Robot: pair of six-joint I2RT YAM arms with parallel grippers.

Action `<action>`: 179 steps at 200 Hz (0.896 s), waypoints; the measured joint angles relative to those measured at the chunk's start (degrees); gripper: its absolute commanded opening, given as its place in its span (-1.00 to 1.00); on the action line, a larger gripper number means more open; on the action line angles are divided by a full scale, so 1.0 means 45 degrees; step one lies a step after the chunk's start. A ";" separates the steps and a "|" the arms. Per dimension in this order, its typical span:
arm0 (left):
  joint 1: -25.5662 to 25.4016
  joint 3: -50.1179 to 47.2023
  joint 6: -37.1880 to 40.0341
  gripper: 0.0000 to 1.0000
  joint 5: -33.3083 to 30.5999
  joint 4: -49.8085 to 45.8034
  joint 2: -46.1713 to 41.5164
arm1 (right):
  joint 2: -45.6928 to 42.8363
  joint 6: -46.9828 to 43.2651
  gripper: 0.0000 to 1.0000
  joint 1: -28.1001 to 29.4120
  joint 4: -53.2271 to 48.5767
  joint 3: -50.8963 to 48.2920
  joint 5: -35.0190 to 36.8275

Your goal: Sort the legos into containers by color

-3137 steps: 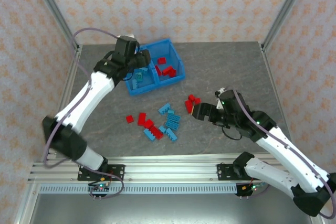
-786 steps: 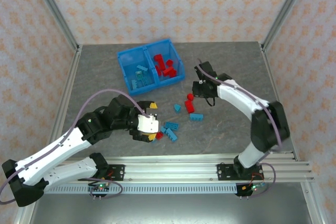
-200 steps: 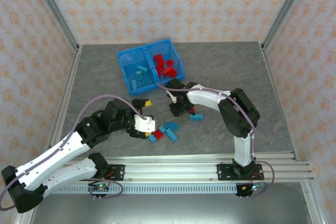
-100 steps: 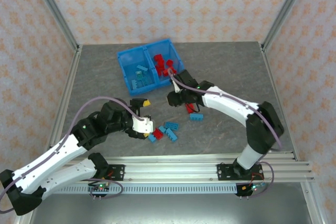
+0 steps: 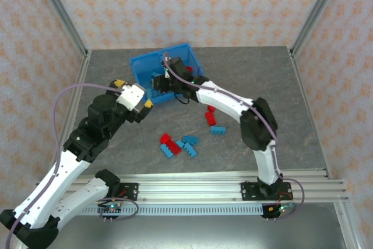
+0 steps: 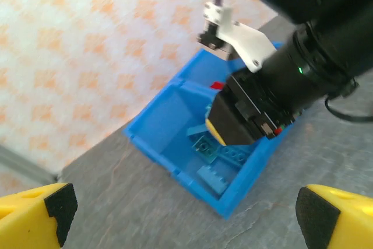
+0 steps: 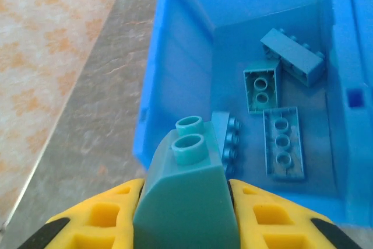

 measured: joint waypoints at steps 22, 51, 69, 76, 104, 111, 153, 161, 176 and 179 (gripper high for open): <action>0.0602 0.0068 -0.0714 1.00 -0.0520 0.0005 0.0325 | 0.2273 -0.0010 -0.62 0.0015 -0.0719 0.2453 0.0160; 0.0942 0.0087 -0.1107 1.00 -0.0729 0.0000 0.0374 | 0.4614 -0.0005 -0.51 0.0015 -0.1948 0.5275 0.0330; 0.0942 0.0087 -0.1190 0.99 -0.0777 0.0000 0.0374 | 0.5620 0.0000 -0.27 0.0015 -0.2754 0.6785 0.0423; 0.0942 0.0087 -0.1190 0.99 -0.0831 0.0000 0.0374 | 0.5824 0.0044 -0.18 0.0015 -0.2977 0.7130 0.0442; 0.0942 0.0087 -0.1190 0.99 -0.0879 0.0000 0.0374 | 0.5892 0.0141 -0.10 0.0015 -0.3691 0.7703 0.0481; 0.0942 0.0087 -0.1190 0.99 -0.0874 0.0000 0.0374 | 0.5843 0.0136 -0.09 0.0015 -0.3774 0.7747 0.0510; 0.0942 0.0087 -0.1180 0.99 -0.0855 0.0000 0.0374 | 0.3512 -0.0034 -0.07 0.0019 -0.3925 0.5105 0.0656; 0.0942 0.0087 -0.1171 1.00 -0.0782 0.0000 0.0369 | 0.2628 -0.0117 -0.07 0.0024 -0.3847 0.4114 0.0724; 0.0942 0.0087 -0.0942 0.99 -0.0389 0.0000 0.0335 | 0.0753 -0.0160 -0.06 0.0039 -0.3376 0.2035 0.0942; 0.0942 0.0083 -0.0899 0.99 -0.0209 0.0000 0.0330 | 0.0282 -0.0160 -0.05 0.0039 -0.3191 0.1477 0.1054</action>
